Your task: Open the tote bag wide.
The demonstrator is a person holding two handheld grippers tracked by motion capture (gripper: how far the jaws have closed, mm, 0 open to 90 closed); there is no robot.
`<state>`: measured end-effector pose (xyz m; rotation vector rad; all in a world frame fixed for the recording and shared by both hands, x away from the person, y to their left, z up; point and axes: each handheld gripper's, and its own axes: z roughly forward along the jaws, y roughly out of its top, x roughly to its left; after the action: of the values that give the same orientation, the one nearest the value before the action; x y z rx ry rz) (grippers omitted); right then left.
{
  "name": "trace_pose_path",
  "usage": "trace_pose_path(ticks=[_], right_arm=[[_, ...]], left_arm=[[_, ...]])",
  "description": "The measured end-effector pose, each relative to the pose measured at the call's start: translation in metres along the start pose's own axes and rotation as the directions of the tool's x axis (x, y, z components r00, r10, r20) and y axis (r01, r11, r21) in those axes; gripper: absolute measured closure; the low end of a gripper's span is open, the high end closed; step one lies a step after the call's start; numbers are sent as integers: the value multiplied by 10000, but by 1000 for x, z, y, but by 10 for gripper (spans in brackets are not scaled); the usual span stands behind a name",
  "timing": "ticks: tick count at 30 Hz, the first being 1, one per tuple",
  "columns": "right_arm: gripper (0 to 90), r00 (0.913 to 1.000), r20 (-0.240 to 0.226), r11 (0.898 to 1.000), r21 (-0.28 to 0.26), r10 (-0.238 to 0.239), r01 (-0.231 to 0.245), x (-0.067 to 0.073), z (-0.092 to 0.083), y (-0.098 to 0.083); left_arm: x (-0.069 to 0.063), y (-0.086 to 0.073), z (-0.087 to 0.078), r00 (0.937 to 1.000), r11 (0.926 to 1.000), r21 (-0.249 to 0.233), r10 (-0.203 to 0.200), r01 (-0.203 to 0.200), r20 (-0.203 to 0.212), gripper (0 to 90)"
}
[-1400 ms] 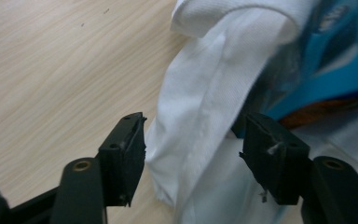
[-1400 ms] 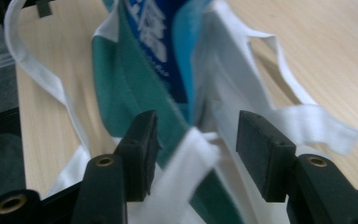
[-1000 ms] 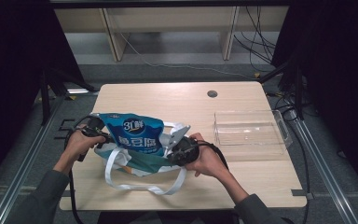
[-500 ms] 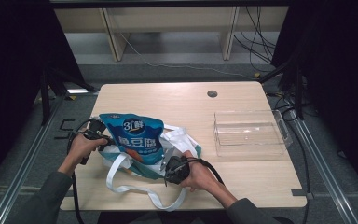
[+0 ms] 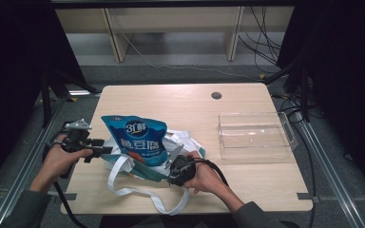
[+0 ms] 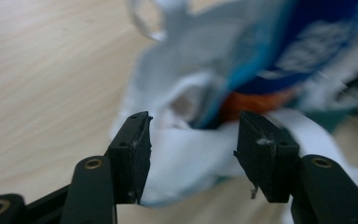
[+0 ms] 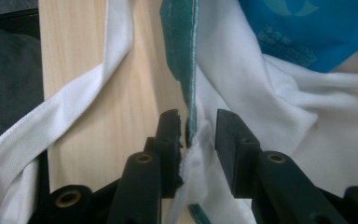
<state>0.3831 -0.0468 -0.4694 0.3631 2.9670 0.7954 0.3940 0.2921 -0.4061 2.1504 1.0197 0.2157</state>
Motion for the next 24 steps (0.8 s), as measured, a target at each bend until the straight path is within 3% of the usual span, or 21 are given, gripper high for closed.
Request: trace_pose_path(ticks=[4,5,8,10,16,18,20,23,24], right_arm=[[701,10000,-31,10000,58,25,-25,-1,1,-1],[700,10000,-7,10000,67,-14,15,-1,2,0],[701,10000,-61,10000,74,-42,42,0,3,1],[701,10000,-78,9999,122,-14,15,0,4,0],[702,9999,-111,9999,105,-39,40,-2,5,-1],[702,10000,12,10000,95,-11,11,-2,5,0],[702,10000,-71,9999,137,-34,35,-2,5,-1],[708,9999,41,9998,144,-156,155,-3,6,-1],[710,10000,-70,9998,186,-66,67,-2,6,-1]], left_arm=[[-8,-1,2,9992,9991,-183,389,-386,113,408],[-10,-3,11,9983,9991,-424,-46,71,581,408],[-9,-5,19,9962,9990,-409,-119,154,863,412],[-8,-5,20,9913,9973,-500,-480,544,1227,408],[-11,0,12,9876,9951,-827,-407,537,1517,404],[-17,2,17,9897,9967,-783,-114,228,1430,401],[-19,-1,31,9943,9997,-41,244,-241,1034,369],[-18,-7,42,9933,9995,186,236,-258,1130,430],[-17,-13,48,9908,9910,762,1028,-1096,882,489]])
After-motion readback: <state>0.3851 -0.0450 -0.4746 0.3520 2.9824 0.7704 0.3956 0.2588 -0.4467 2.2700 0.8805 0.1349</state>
